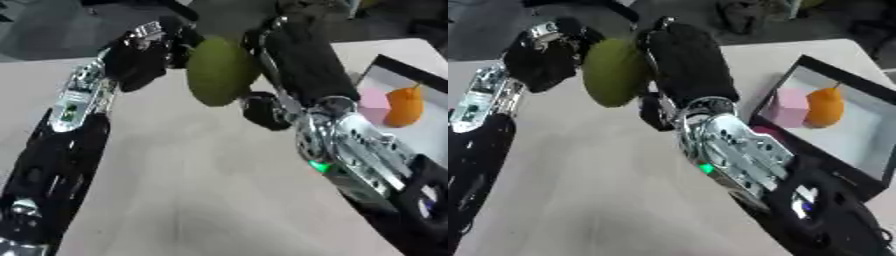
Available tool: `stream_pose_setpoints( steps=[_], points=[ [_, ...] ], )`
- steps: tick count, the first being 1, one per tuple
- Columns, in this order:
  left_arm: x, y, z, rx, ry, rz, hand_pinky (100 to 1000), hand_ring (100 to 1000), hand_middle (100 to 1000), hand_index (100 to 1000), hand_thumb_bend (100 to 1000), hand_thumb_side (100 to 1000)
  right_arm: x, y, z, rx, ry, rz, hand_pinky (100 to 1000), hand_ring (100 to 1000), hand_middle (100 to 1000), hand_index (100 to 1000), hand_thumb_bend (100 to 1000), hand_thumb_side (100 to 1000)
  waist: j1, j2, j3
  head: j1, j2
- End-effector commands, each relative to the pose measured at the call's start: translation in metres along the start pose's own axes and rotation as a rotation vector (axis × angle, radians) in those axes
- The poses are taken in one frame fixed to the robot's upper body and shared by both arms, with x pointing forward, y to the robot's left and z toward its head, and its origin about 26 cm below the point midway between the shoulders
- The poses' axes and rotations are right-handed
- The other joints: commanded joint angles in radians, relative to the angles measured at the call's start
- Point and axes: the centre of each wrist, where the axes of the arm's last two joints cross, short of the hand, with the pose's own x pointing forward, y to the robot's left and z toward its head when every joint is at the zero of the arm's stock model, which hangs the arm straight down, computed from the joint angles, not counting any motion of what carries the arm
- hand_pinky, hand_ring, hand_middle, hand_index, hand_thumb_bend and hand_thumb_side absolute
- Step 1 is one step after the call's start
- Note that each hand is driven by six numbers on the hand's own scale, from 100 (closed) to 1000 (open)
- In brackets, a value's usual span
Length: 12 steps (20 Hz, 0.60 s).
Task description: Pick up the objects with one hand, pass them to the other hand, and then place them into the box on the other side of the table.
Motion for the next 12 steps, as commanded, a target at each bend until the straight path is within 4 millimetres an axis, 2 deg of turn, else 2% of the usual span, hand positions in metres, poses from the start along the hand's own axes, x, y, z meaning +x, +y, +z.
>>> stream_pose_setpoints(
  steps=[1, 3, 5, 9, 12],
  points=[
    [0.021, 0.023, 0.018, 0.045, -0.015, -0.084, 705, 538, 601, 740, 100, 764, -0.013, -0.007, -0.005, -0.059, 0.069, 0.010, 697, 614, 442, 273, 100, 100, 0.003, -0.031, -0.002, -0.026, -0.006],
    [0.030, 0.034, 0.033, 0.074, -0.025, -0.120, 707, 540, 604, 744, 100, 687, -0.026, -0.002, -0.008, -0.078, 0.136, 0.032, 694, 612, 441, 274, 100, 100, 0.007, -0.038, 0.000, -0.064, 0.003],
    [0.040, 0.046, 0.052, 0.111, -0.037, -0.164, 708, 541, 605, 747, 100, 630, -0.046, 0.005, -0.012, -0.102, 0.238, 0.078, 692, 611, 441, 277, 100, 100, 0.013, -0.048, 0.009, -0.130, 0.013],
    [0.052, 0.061, 0.091, 0.172, -0.042, -0.230, 708, 542, 606, 748, 100, 579, -0.080, 0.013, -0.016, -0.168, 0.400, 0.159, 685, 605, 437, 288, 100, 100, 0.022, -0.059, 0.023, -0.216, 0.023],
    [0.057, 0.065, 0.132, 0.230, -0.043, -0.272, 708, 543, 606, 749, 100, 567, -0.114, 0.023, -0.017, -0.196, 0.512, 0.259, 678, 600, 433, 306, 100, 100, 0.030, -0.066, 0.031, -0.256, 0.026]
  ],
)
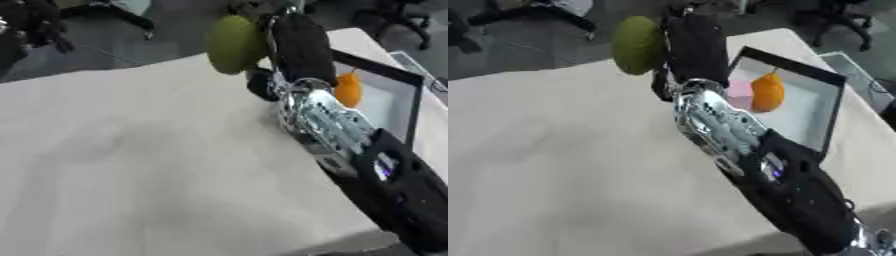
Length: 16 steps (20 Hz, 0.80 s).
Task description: Pick up the objects with one hand, pass them to the other hand, and then place them into the box on the other side of the table.
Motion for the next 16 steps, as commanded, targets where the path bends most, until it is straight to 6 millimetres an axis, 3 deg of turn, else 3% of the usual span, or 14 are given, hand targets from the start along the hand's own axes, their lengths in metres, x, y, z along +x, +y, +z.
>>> stream_pose_setpoints(
  steps=[1, 8, 9, 12, 13, 15, 16],
  points=[
    [0.026, 0.025, 0.038, 0.057, -0.017, -0.101, 708, 543, 606, 749, 100, 566, -0.028, 0.004, -0.022, -0.096, 0.113, 0.096, 677, 600, 433, 309, 100, 100, 0.001, -0.025, 0.004, -0.041, 0.007],
    [0.035, 0.033, 0.120, 0.160, 0.010, -0.156, 708, 543, 607, 748, 100, 583, -0.096, 0.032, -0.052, -0.086, 0.334, 0.226, 677, 606, 445, 368, 100, 100, 0.000, -0.023, 0.010, -0.067, 0.011],
    [0.035, 0.031, 0.128, 0.172, 0.012, -0.148, 708, 543, 606, 748, 100, 587, -0.108, 0.036, -0.056, -0.058, 0.369, 0.234, 685, 618, 458, 414, 100, 100, -0.001, -0.023, 0.013, -0.071, 0.011],
    [0.039, 0.025, 0.146, 0.194, 0.001, -0.130, 710, 546, 608, 751, 100, 575, -0.145, 0.047, -0.061, 0.050, 0.481, 0.253, 734, 704, 572, 727, 100, 100, -0.005, -0.019, 0.028, -0.085, 0.008],
    [0.042, 0.023, 0.150, 0.198, -0.008, -0.129, 710, 546, 608, 752, 100, 569, -0.158, 0.050, -0.062, 0.086, 0.520, 0.259, 746, 723, 605, 783, 100, 100, -0.008, -0.017, 0.034, -0.090, 0.008],
    [0.049, 0.022, 0.158, 0.208, -0.025, -0.129, 710, 546, 608, 754, 100, 564, -0.188, 0.052, -0.065, 0.149, 0.602, 0.273, 771, 763, 684, 861, 323, 137, -0.013, -0.014, 0.051, -0.098, 0.009],
    [0.052, 0.021, 0.161, 0.212, -0.032, -0.127, 710, 546, 608, 754, 100, 564, -0.202, 0.052, -0.066, 0.175, 0.640, 0.276, 779, 776, 706, 881, 387, 171, -0.016, -0.013, 0.058, -0.102, 0.010]
  ],
)
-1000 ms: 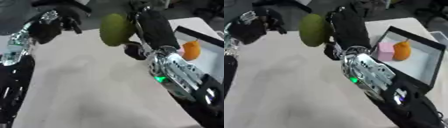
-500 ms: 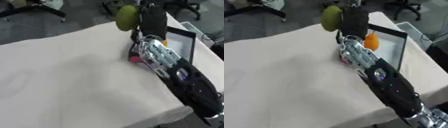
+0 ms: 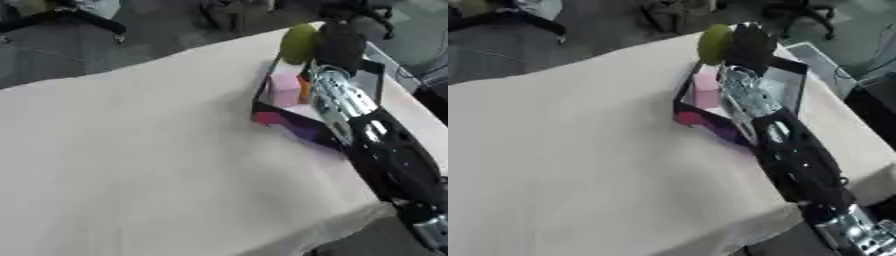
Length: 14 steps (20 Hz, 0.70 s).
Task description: Pick up the objects with one hand, pass them to the other hand, and then place them into the box on the other side of the table.
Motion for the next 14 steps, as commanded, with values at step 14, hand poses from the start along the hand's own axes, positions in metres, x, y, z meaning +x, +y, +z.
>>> stream_pose_setpoints(
  steps=[14],
  points=[
    [0.037, 0.014, 0.040, 0.030, -0.023, -0.053, 710, 544, 599, 754, 100, 570, -0.068, -0.011, -0.094, 0.173, 0.260, 0.177, 806, 823, 787, 966, 623, 329, -0.021, -0.023, 0.041, 0.045, 0.013]
  ],
)
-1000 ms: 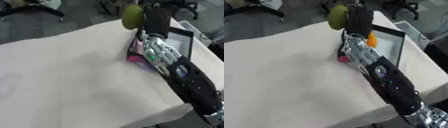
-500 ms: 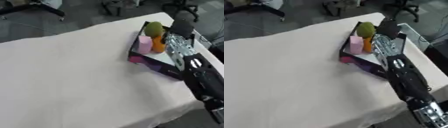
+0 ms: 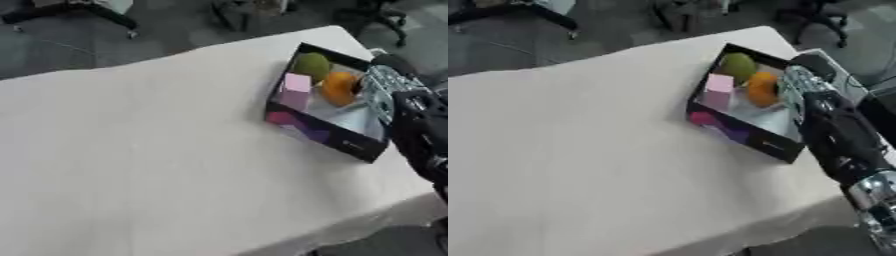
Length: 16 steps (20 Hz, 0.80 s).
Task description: Pick up the objects with one hand, pass them to the other hand, and then place them into the box on the other side of the table.
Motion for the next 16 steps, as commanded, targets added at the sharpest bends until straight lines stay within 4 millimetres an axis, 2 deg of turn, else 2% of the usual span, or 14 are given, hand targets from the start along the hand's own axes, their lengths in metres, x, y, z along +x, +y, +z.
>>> stream_pose_setpoints(
  steps=[1, 6, 10, 14, 16],
  points=[
    [0.025, 0.011, 0.000, -0.016, -0.027, -0.067, 711, 545, 599, 754, 100, 565, -0.007, -0.046, 0.007, -0.166, 0.004, -0.024, 806, 820, 788, 962, 615, 329, -0.002, -0.022, -0.001, 0.038, -0.002],
    [0.026, 0.006, 0.006, 0.000, -0.061, -0.068, 712, 549, 601, 755, 100, 558, -0.008, -0.085, 0.050, -0.417, -0.063, -0.049, 801, 812, 787, 959, 568, 347, -0.002, -0.026, -0.007, 0.138, -0.005],
    [0.027, 0.001, 0.011, 0.018, -0.091, -0.051, 715, 555, 604, 754, 100, 558, -0.011, -0.103, 0.088, -0.543, -0.118, -0.058, 798, 804, 777, 939, 531, 354, -0.002, -0.033, -0.008, 0.228, -0.008],
    [0.031, -0.003, 0.015, 0.027, -0.129, -0.057, 716, 562, 607, 754, 100, 562, -0.019, -0.120, 0.123, -0.661, -0.156, -0.073, 793, 792, 768, 925, 499, 365, -0.004, -0.040, -0.009, 0.287, -0.011],
    [0.033, -0.003, 0.019, 0.036, -0.141, -0.062, 718, 565, 609, 755, 100, 560, -0.025, -0.128, 0.139, -0.722, -0.181, -0.079, 793, 790, 768, 920, 484, 379, -0.005, -0.052, -0.011, 0.301, -0.005]
  ],
)
